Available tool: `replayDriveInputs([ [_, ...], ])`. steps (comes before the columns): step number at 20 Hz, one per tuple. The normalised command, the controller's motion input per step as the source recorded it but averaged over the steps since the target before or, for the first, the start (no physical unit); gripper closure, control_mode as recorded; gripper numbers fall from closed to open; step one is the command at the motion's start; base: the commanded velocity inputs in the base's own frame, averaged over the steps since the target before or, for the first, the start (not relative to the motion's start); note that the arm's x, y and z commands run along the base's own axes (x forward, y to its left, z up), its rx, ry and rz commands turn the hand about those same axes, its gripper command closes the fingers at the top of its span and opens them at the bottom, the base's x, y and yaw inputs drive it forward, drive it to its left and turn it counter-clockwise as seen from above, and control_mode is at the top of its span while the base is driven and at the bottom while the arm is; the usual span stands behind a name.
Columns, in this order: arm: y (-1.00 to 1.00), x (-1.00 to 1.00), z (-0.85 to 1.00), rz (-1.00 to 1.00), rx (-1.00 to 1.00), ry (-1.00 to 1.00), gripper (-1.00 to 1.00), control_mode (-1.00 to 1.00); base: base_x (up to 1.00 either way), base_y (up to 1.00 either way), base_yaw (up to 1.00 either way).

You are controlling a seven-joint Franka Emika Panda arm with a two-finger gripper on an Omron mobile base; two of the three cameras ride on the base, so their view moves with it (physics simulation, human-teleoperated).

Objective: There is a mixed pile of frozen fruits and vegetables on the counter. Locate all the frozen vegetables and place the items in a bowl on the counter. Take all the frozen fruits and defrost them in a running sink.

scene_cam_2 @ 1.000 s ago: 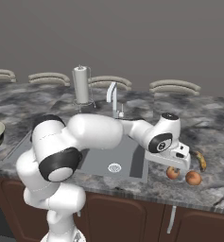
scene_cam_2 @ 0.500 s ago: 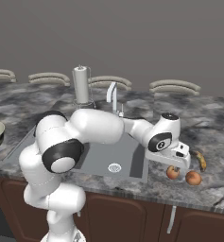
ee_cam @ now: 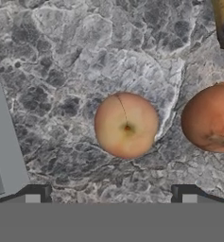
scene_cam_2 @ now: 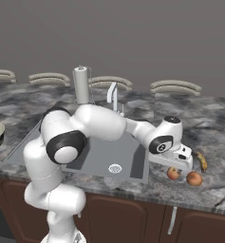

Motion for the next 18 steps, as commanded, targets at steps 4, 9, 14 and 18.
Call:
replayDriveInputs([
  [4, -0.09, 0.03, -0.08, 0.00, 0.00, 0.00, -1.00, -1.00, 0.00, 0.00, 0.00],
  [9, -0.08, 0.02, -0.06, 0.00, 0.00, 0.00, -1.00, -1.00, 0.00, 0.00, 0.00],
  [14, -0.03, 0.07, -0.08, 0.00, 0.00, 0.00, -1.00, -1.00, 0.00, 0.00, 0.00],
  [18, 0.00, 0.12, -0.11, 0.00, 0.00, 0.00, -1.00, -1.00, 0.00, 0.00, 0.00],
])
